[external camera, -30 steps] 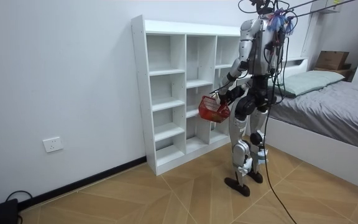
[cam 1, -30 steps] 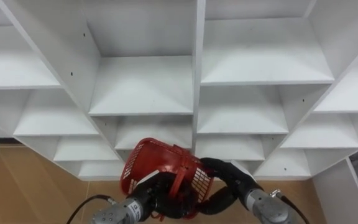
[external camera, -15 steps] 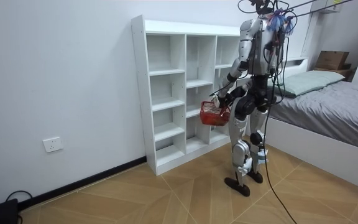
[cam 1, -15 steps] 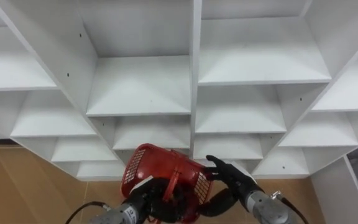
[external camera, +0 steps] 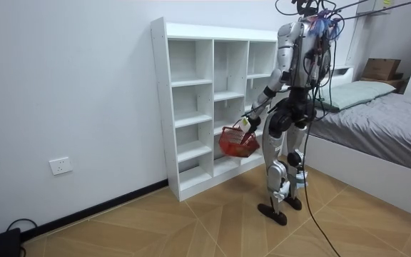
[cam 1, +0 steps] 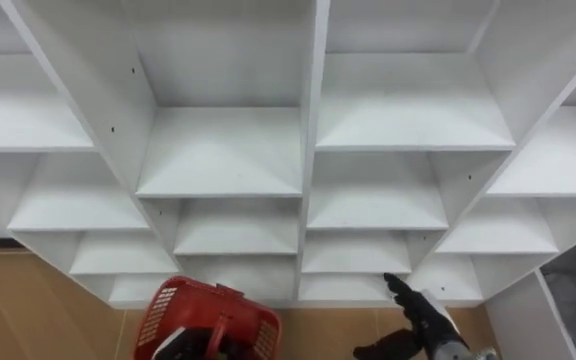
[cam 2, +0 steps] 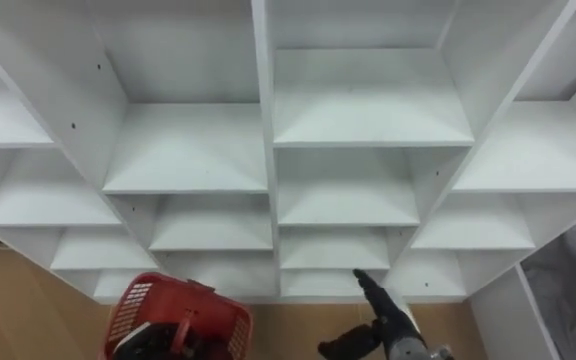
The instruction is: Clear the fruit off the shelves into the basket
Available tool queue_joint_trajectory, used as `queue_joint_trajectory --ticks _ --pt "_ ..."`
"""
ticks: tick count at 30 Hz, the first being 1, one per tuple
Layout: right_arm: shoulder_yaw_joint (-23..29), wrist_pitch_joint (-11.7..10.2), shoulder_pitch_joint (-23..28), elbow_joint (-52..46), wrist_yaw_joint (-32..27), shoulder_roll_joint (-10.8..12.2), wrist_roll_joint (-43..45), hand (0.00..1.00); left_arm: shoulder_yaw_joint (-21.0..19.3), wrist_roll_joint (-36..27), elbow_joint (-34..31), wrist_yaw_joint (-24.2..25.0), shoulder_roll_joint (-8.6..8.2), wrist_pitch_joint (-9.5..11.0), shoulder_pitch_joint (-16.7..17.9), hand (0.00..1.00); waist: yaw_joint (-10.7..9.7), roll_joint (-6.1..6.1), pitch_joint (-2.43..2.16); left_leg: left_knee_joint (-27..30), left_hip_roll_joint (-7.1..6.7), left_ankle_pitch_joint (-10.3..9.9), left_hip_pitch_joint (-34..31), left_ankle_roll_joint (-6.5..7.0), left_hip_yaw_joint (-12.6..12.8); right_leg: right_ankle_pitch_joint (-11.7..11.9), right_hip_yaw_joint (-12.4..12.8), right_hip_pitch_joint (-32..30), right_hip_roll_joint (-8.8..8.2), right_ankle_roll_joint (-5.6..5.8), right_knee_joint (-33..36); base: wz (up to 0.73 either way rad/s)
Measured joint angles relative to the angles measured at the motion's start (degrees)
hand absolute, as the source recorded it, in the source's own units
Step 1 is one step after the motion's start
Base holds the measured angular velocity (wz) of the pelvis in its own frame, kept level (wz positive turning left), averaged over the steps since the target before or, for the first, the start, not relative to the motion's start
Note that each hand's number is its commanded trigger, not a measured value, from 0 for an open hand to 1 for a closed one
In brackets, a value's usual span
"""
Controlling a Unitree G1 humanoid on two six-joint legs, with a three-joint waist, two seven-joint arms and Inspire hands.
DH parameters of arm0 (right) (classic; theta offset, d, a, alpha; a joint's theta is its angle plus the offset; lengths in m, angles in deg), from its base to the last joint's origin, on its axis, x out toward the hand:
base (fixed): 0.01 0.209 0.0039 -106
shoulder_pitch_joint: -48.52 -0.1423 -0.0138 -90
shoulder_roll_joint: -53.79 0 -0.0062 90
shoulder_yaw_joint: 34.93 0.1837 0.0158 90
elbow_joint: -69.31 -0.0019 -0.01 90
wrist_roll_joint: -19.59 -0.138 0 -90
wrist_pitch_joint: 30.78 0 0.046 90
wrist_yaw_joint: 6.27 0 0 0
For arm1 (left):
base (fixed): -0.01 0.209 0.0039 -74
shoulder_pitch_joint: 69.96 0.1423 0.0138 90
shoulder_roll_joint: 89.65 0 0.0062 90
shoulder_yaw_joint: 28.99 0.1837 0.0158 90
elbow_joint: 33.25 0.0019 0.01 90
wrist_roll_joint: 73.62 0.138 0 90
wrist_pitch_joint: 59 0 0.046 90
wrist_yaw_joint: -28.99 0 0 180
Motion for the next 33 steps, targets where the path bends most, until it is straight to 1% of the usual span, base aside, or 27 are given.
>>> queue_joint_trajectory --ticks 2,5,7,9,11,12,15,16,17,18,19,21,23,24,25,26,29,31,33 --pt "0.5 -0.1 1.7 0.0 -1.5 -0.5 -0.1 0.0 -1.9 -0.2 0.0 -1.4 0.01 0.0 1.2 1.0 0.2 -0.01 -0.01 0.0 -0.09 -0.1 0.7 -0.06 0.0 0.0 0.0 0.8 0.0 0.0 0.0 0.0" --pt "1.4 -0.2 3.2 0.0 -2.1 -0.6 1.4 0.0 -3.6 -0.1 0.1 -2.8 -0.03 0.2 2.2 1.0 0.1 0.03 -0.03 -0.1 -0.08 -0.3 0.8 -0.13 0.0 0.0 0.1 0.9 0.12 -0.02 -0.1 -0.01" --pt "1.8 -0.4 3.9 0.7 -2.4 -0.7 1.8 0.0 -4.3 -0.4 2.0 -3.4 -0.09 1.2 2.3 1.0 0.1 -0.03 -0.06 -0.1 -0.08 -0.4 0.9 -0.14 0.1 -0.1 0.0 1.1 0.1 -0.02 -0.1 0.0" --pt "2.3 -0.7 5.1 1.2 -2.7 -0.7 1.8 0.0 -5.2 -1.0 3.2 -3.9 -0.12 1.3 2.9 1.0 0.1 -0.17 -0.08 -0.1 -0.08 -0.5 1.2 -0.15 0.1 -0.1 0.0 1.6 0.1 -0.02 -0.2 0.0" --pt "3.1 -1.0 6.0 3.5 -3.0 -0.6 1.8 0.0 -6.2 -1.0 3.9 -4.6 -0.2 1.3 4.2 1.0 0.0 -0.46 -0.14 -0.1 -0.09 -0.6 1.6 -0.17 0.1 -0.2 0.0 1.7 0.11 0.01 -0.3 0.0" --pt "3.8 -1.1 6.3 4.9 -3.0 -0.5 1.8 0.0 -6.7 -1.0 3.9 -4.7 -0.21 1.3 4.8 1.0 0.0 -0.63 -0.25 -0.1 -0.09 -0.7 1.6 -0.17 0.1 -0.2 0.0 1.8 0.11 0.02 -0.4 0.0" --pt "4.7 -1.1 6.9 7.9 -2.9 -0.5 0.6 0.0 -7.9 -1.1 3.9 -4.7 -0.19 1.2 6.1 1.0 0.0 -0.82 -0.31 0.0 -0.05 -0.9 2.0 -0.16 0.0 -0.2 0.0 2.7 0.19 0.02 -0.9 0.0" --pt "5.9 -1.0 6.9 10.1 -2.7 -0.2 -0.4 0.0 -8.3 -0.9 4.4 -4.8 -0.22 1.1 6.4 1.0 0.0 -0.84 -0.3 0.0 0.01 -1.1 2.6 -0.17 0.0 -0.2 0.0 3.3 0.2 0.11 -0.9 0.0" --pt "6.9 -0.9 6.6 12.9 -2.4 -0.2 -1.9 0.0 -8.5 -0.5 5.8 -4.9 -0.24 1.1 6.4 1.0 0.0 -0.59 -0.22 0.0 0.02 -1.3 3.0 -0.14 -0.1 -0.4 0.0 3.8 0.2 0.19 -1.0 0.0" --pt "7.7 -0.9 6.5 14.3 -2.0 -0.1 -2.6 0.0 -8.7 -0.5 6.5 -4.9 -0.27 1.1 6.3 1.0 0.0 -0.55 -0.25 0.0 -0.03 -1.3 3.1 -0.15 -0.1 -0.5 0.0 4.0 0.2 0.23 -1.0 0.0" --pt "8.9 -0.8 6.4 16.7 -1.5 0.0 -4.6 0.0 -9.4 -0.5 7.3 -5.0 -0.3 1.0 6.4 1.0 -0.1 -0.64 -0.18 0.0 -0.09 -1.4 3.6 -0.14 -0.1 -0.5 0.0 4.4 0.2 0.27 -1.1 0.0" --pt "10.6 -0.1 6.4 20.0 -0.3 0.1 -7.3 0.0 -10.7 -0.5 8.3 -5.4 -0.33 0.4 6.4 1.0 -0.1 -0.7 -0.16 -0.1 -0.09 -1.6 3.8 -0.15 -0.2 -0.7 0.0 4.9 0.2 0.29 -1.1 0.0" --pt "11.5 1.5 6.7 23.2 0.9 0.1 -9.1 0.0 -12.1 -0.5 8.8 -6.0 -0.26 -1.0 6.7 1.0 -0.1 -0.66 -0.12 0.0 -0.12 -1.9 4.5 -0.14 -0.3 -1.0 0.0 5.8 0.2 0.38 -1.0 0.0" --pt "11.5 1.9 6.8 23.7 1.2 0.1 -9.6 0.0 -12.4 -0.5 8.8 -6.1 -0.25 -1.3 6.9 1.0 -0.1 -0.61 -0.11 0.0 -0.13 -1.9 4.7 -0.14 -0.3 -1.0 0.0 6.0 0.21 0.39 -1.0 0.0" --pt "11.5 2.9 7.0 24.1 1.9 0.2 -10.1 0.0 -12.7 -0.5 8.8 -6.1 -0.21 -2.1 7.0 1.0 -0.1 -0.46 -0.09 0.0 -0.13 -2.0 4.8 -0.12 -0.3 -1.0 0.0 6.2 0.2 0.42 -1.0 0.0" --pt "11.5 3.2 7.0 24.8 2.3 0.3 -10.6 0.0 -12.7 -0.6 8.8 -6.1 -0.23 -2.8 7.0 1.0 -0.1 -0.31 -0.08 0.1 -0.19 -2.1 4.9 -0.08 -0.3 -1.1 0.0 6.3 0.21 0.47 -1.0 0.0" --pt "11.7 4.7 6.8 25.3 2.9 0.3 -12.9 0.0 -12.7 -0.6 8.9 -6.2 -0.43 -3.9 7.0 1.0 -0.1 0.01 0.05 0.1 -0.29 -2.2 5.4 0.07 -0.3 -1.2 0.0 6.5 0.14 0.62 -1.0 0.0" --pt "12.2 5.3 6.5 25.2 3.4 0.3 -12.8 0.0 -12.7 -0.5 8.9 -6.3 -0.63 -4.3 7.0 1.0 -0.1 0.2 0.03 0.1 -0.2 -2.4 5.6 0.12 -0.3 -1.3 0.0 6.6 0.12 0.69 -1.0 0.0" --pt "12.2 5.4 6.4 25.2 3.5 0.3 -12.8 0.0 -12.7 -0.5 8.9 -6.6 -0.84 -4.5 7.0 1.0 0.0 0.33 0.04 0.2 -0.21 -2.5 5.6 0.16 -0.2 -1.3 0.0 6.6 0.22 0.73 -0.9 0.0"
